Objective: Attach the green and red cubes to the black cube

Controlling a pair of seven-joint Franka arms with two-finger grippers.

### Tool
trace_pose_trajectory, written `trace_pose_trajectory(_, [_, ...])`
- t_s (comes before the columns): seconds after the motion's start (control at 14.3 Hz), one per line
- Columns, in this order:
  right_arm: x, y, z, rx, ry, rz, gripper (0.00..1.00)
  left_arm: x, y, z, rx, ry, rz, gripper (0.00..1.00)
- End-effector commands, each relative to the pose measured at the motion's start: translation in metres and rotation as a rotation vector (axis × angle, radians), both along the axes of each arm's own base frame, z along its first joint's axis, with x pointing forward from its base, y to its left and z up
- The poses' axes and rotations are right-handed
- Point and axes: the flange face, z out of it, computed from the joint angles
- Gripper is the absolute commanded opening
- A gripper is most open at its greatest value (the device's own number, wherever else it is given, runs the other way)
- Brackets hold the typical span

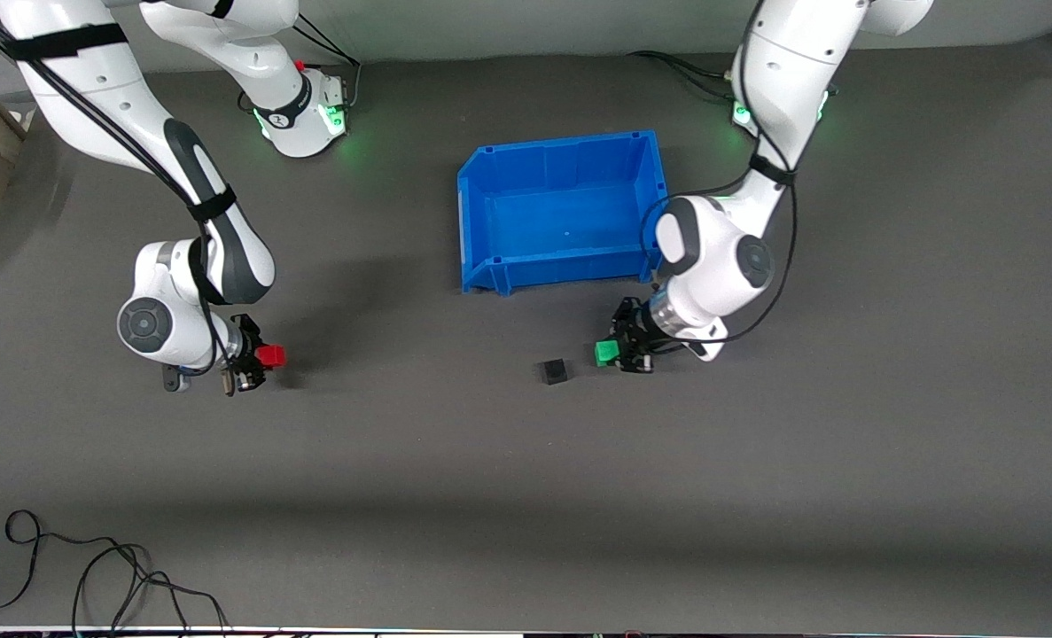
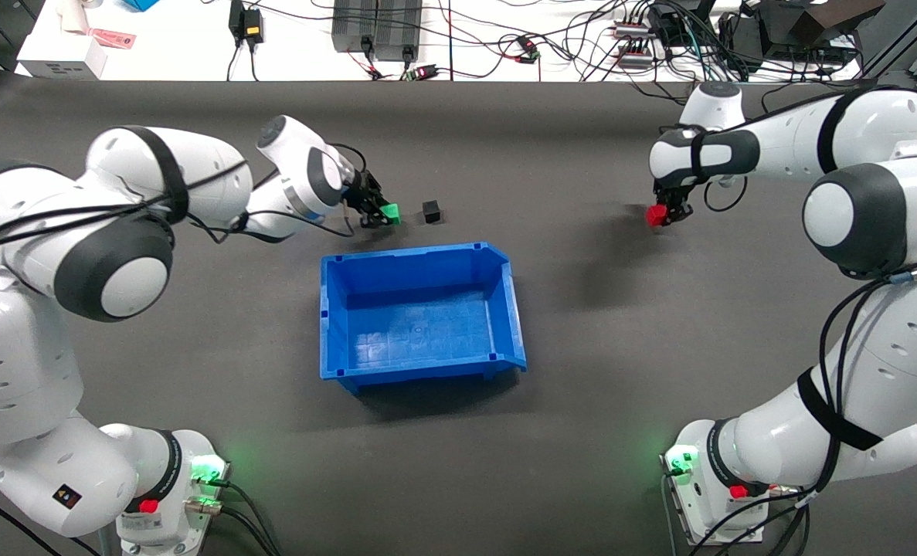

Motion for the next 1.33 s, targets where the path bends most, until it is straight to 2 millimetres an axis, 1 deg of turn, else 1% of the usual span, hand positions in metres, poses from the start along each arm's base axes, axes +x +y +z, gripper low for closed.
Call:
trace_pose_trajectory(0.0, [0.004,0.05,0.042,-0.004,-0.025,0.082,0.16,0.0,-0.025,-0.002,-0.013,0.008,0.05,0.22])
trace_pose_trajectory(0.07, [0.008,0.077,0.05,0.004,-0.038,0.102,0.16,0.002,-0.03,-0.005,-0.014,0.013,0.069,0.22])
trace_pose_trajectory(0.21, [0.016,0.129,0.055,0.02,-0.067,0.13,0.16,0.009,-0.037,-0.012,-0.013,0.0,0.099,0.22])
trace_pose_trajectory(0.28, [0.025,0.154,0.068,0.038,-0.102,0.136,0.16,0.012,-0.042,-0.012,-0.019,-0.004,0.107,0.22])
trace_pose_trajectory(0.35, [0.032,0.183,0.076,0.057,-0.13,0.134,0.16,0.016,-0.043,-0.013,-0.021,-0.003,0.121,0.22])
trace_pose_trajectory(0.42, [0.042,0.21,0.081,0.079,-0.156,0.133,0.16,0.018,-0.046,-0.015,-0.024,0.0,0.13,0.22])
trace_pose_trajectory(0.49, [0.049,0.238,0.079,0.098,-0.17,0.145,0.16,0.021,-0.048,-0.015,-0.026,-0.003,0.132,0.22])
trace_pose_trajectory(0.56, [0.058,0.263,0.071,0.112,-0.181,0.143,0.15,0.023,-0.048,-0.014,-0.029,-0.007,0.134,0.22])
trace_pose_trajectory(0.63, [0.062,0.296,0.066,0.123,-0.197,0.151,0.15,0.025,-0.05,-0.015,-0.03,-0.009,0.134,0.22])
trace_pose_trajectory(0.7, [0.069,0.317,0.059,0.137,-0.21,0.152,0.14,0.025,-0.05,-0.016,-0.029,-0.009,0.132,0.22])
trace_pose_trajectory(0.77, [0.071,0.335,0.051,0.146,-0.214,0.15,0.14,0.025,-0.05,-0.017,-0.029,-0.009,0.132,0.22])
trace_pose_trajectory(0.84, [0.072,0.35,0.035,0.149,-0.21,0.139,0.13,0.026,-0.05,-0.016,-0.028,-0.012,0.131,0.22])
trace_pose_trajectory(0.91, [0.07,0.373,0.022,0.156,-0.212,0.133,0.13,0.03,-0.051,-0.012,-0.032,-0.02,0.129,0.22])
trace_pose_trajectory(0.98, [0.065,0.4,0.005,0.159,-0.214,0.122,0.13,0.035,-0.051,-0.006,-0.038,-0.033,0.127,0.22])
trace_pose_trajectory(1.05, [0.059,0.417,-0.007,0.155,-0.21,0.115,0.13,0.039,-0.053,-0.001,-0.041,-0.044,0.117,0.22])
trace_pose_trajectory(1.12, [0.053,0.431,-0.019,0.142,-0.201,0.121,0.12,0.04,-0.054,0.0,-0.039,-0.051,0.107,0.22])
trace_pose_trajectory(1.26, [0.045,0.445,-0.032,0.136,-0.192,0.125,0.12,0.043,-0.058,-0.001,-0.039,-0.058,0.102,0.22])
